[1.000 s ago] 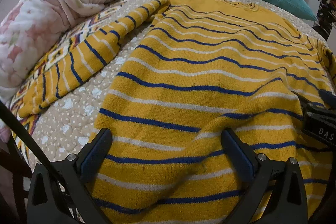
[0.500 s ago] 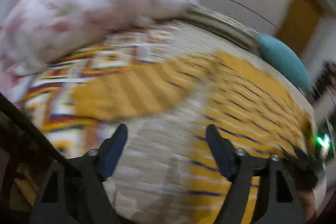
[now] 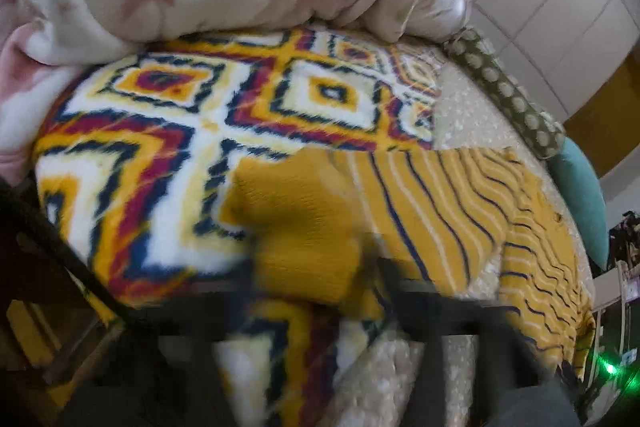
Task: Fold small clothes
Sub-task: 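Grasp the sweater sleeve cuff with the left gripper, then lift the sleeve with the left gripper and lay it across the sweater body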
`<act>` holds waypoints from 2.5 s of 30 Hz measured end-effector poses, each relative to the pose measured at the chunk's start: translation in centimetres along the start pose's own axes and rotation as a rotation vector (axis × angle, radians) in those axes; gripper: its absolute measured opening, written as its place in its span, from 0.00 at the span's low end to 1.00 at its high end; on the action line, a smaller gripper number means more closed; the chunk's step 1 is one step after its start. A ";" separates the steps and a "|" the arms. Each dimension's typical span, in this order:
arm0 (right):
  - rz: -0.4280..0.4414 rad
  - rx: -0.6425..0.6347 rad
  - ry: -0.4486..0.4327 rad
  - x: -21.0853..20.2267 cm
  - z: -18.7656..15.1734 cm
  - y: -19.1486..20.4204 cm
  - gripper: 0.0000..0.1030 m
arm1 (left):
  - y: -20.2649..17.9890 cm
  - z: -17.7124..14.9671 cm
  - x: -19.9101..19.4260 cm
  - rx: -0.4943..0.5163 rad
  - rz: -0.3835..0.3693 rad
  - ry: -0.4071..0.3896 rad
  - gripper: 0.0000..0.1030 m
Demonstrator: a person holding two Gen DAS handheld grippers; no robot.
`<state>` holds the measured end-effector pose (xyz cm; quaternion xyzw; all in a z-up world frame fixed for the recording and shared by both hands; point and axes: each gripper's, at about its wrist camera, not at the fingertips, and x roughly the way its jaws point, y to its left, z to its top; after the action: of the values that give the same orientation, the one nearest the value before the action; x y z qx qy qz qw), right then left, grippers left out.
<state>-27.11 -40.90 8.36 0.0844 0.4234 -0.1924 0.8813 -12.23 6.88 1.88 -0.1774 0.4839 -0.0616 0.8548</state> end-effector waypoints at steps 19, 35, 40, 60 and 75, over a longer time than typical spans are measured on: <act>0.013 0.013 -0.005 0.0 0.0 -0.2 1.00 | -19.1 7.9 -4.4 0.370 0.003 -0.169 0.11; 0.086 0.063 -0.023 -0.4 -0.3 -1.1 1.00 | -48.2 -7.4 1.4 0.787 -0.463 0.191 0.31; 0.093 0.068 -0.025 -0.4 -0.3 -1.2 1.00 | -44.1 -5.5 -0.2 0.744 -0.474 0.166 0.59; 0.104 0.048 -0.009 -2.0 -0.2 -1.1 0.91 | -23.3 -2.7 0.4 0.667 -0.006 -0.071 0.60; 0.348 -0.297 -0.081 -1.5 18.1 12.6 0.70 | -17.4 -5.3 5.2 0.427 -0.102 -0.001 0.68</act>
<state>-9.87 -34.68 20.69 0.0176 0.3905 0.0238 0.9201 -12.84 -12.00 1.52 -0.0167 0.4497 -0.2055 0.8690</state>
